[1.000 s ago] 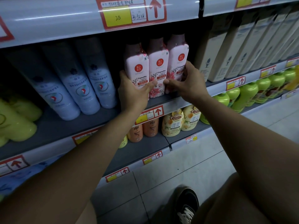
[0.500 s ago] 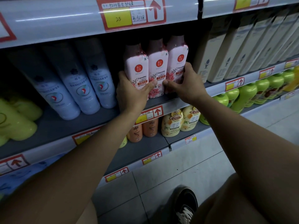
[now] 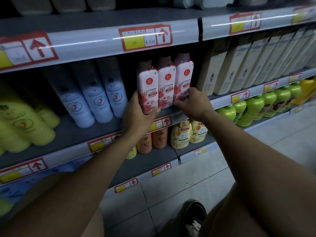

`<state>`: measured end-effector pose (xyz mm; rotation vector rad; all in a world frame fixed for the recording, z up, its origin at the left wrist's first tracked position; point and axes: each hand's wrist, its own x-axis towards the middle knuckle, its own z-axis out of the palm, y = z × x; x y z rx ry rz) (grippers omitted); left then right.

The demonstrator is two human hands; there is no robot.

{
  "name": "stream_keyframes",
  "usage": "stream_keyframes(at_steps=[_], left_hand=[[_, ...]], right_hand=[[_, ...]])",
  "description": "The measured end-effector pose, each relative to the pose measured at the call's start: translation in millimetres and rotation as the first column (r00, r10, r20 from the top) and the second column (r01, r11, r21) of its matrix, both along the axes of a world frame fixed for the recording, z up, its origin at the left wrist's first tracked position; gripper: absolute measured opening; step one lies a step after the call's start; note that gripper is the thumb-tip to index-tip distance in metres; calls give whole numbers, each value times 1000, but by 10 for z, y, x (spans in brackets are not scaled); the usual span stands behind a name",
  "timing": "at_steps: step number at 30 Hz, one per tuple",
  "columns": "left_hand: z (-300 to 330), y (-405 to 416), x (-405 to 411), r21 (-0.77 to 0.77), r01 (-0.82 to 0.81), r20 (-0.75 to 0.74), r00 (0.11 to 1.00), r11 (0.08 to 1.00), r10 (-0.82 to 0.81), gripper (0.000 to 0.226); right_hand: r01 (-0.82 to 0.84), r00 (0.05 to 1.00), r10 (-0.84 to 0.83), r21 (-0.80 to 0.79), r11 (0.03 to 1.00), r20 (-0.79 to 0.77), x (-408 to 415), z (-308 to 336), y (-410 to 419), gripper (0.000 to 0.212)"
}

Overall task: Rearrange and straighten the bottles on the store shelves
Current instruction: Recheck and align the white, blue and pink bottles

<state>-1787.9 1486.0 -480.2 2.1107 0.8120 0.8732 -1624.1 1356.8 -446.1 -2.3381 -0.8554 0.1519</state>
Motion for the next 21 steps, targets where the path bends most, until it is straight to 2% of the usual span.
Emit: stream_keyframes(at_steps=[5,12,17,21], left_hand=[[105,-59,-300,50,107,-26,994,993,-105,73],[233,-114,-896,164,115,-207,975,980,-80,57],[375,-157,-1333,229,87,-310,951,970,-12,44],[458,-163,-1561,198,93,-422,906,976,0,35]], right_hand=[[-113,992,116,-61,992,52,-399,135,-37,15],[-253,956,274,-177,951,106,-1084,130,-116,41],[-274,950,307,-308,911,61,-1435,92,-236,40],[-295,943,332,-385,874,30,-1625,118,-294,42]])
